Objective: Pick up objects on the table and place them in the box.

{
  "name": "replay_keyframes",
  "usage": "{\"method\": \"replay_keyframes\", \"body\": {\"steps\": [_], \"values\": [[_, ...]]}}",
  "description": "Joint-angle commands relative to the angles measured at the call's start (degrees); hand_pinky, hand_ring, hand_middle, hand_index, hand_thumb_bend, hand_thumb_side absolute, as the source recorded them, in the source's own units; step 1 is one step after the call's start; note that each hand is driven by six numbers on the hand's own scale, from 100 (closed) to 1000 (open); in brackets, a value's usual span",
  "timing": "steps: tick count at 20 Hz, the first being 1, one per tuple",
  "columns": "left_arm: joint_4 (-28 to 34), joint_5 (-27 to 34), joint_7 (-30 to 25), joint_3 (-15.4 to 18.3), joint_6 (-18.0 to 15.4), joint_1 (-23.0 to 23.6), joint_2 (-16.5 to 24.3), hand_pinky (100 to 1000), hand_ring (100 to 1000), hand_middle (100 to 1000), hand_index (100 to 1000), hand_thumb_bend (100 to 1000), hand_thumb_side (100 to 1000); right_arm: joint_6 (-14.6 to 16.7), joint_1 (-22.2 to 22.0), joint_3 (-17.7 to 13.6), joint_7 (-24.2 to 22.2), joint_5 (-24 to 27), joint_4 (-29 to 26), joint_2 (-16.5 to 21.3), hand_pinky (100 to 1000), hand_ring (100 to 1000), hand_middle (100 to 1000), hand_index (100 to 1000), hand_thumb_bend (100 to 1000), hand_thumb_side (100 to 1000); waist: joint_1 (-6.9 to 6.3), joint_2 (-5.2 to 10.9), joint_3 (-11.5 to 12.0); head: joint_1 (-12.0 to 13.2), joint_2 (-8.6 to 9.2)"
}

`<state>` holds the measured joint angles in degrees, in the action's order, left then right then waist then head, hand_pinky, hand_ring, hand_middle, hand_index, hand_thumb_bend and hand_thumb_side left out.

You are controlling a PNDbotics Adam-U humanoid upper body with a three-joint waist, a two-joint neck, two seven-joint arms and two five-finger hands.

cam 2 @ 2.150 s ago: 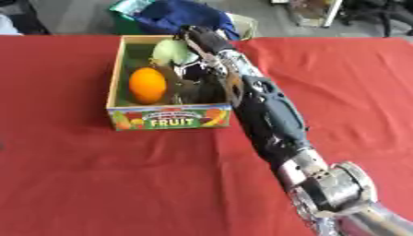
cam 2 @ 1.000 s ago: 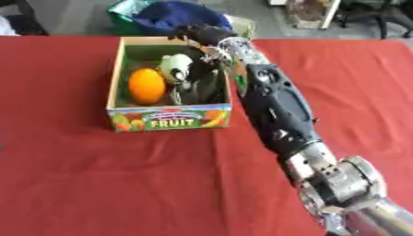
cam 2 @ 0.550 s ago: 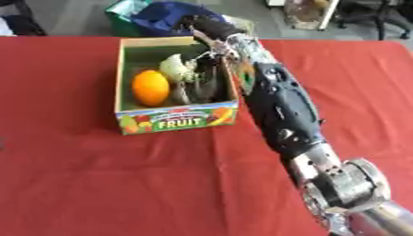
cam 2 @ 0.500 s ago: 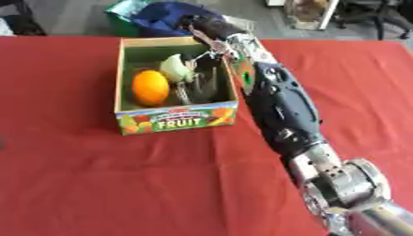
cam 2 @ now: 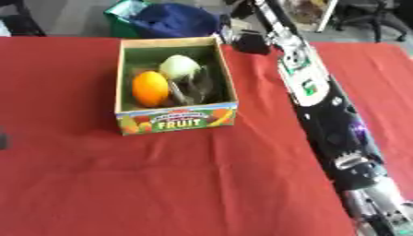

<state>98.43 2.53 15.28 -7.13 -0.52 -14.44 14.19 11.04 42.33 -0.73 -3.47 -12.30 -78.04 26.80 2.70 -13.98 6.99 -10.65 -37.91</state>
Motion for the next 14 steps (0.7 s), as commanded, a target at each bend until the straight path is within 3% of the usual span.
{"method": "replay_keyframes", "body": {"steps": [1, 6, 14], "values": [[0.6, 0.0, 0.5, 0.8, -0.2, -0.2, 1.5, 614, 587, 544, 617, 286, 521, -1.3, -4.4, -2.1, 1.8, 9.6, -9.3, 4.0, 612, 609, 672, 755, 100, 338, -0.07, 1.08, -0.4, 0.9, -0.6], [0.6, -0.1, 0.8, 1.0, -0.2, -0.2, 1.7, 610, 588, 547, 616, 288, 523, -1.1, -14.9, -5.1, 4.3, 16.8, -18.3, 4.8, 569, 562, 640, 739, 100, 419, -0.19, 0.97, -1.3, 1.9, -1.0], [0.5, -0.1, 1.3, 1.0, 0.0, 0.2, 1.4, 609, 590, 553, 616, 290, 523, -2.3, -25.3, -8.4, 5.6, 19.2, -23.2, 0.6, 567, 540, 612, 721, 100, 486, -0.33, 1.37, -1.6, 3.9, -3.31]]}}
